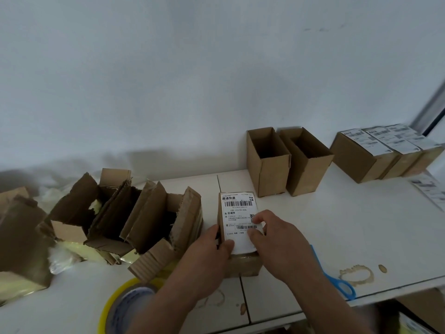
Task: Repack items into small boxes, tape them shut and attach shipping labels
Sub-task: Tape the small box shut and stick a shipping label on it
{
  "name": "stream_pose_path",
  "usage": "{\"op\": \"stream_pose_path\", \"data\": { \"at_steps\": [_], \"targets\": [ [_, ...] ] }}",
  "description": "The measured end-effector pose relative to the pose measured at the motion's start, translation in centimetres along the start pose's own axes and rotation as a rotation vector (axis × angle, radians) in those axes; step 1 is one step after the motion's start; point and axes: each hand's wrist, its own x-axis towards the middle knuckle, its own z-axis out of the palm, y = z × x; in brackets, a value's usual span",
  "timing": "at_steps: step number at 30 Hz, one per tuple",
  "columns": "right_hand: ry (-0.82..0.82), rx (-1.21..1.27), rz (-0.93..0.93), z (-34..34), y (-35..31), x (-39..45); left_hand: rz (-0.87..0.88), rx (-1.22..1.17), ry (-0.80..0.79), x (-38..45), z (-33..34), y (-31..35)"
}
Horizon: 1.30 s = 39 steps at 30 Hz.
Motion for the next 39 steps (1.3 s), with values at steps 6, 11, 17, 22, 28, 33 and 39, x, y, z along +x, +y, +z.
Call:
{"op": "stream_pose_path", "data": {
  "at_steps": [6,11,17,22,28,33,39],
  "targets": [
    [0.134,-0.047,0.044,-0.9,-1.0,1.8,-0.002,0.026,-0.001,0.1,-0.2,-0.3],
    [-0.008,0.176,0.045,0.1,-2.4,7.1,-0.034,-0.011,-0.009,0.0,-0.3,0.0],
    [-0.1,0.093,0.051,2.0,-2.7,9.7,-0.028,-0.01,-0.022,0.1,-0.3,-0.3],
    [-0.053,-0.017,-0.041,2.5,-2.4,9.6,-0.05,-0.029,-0.032,0.8,-0.1,-0.9],
    [0.008,0.124,0.067,2.6,-2.1,9.8,-0.071,-0.062,-0.013,1.0,0.2,-1.0],
    [0.06,0.071,0.08,2.8,-0.9,7.1,-0.073,-0.071,-0.004,1.0,-0.1,-0.9],
    [0.014,0.308,0.145,4.1,0.8,4.4,-0.072,-0.05,-0.021,0.8,0.3,-0.8]
  ]
}}
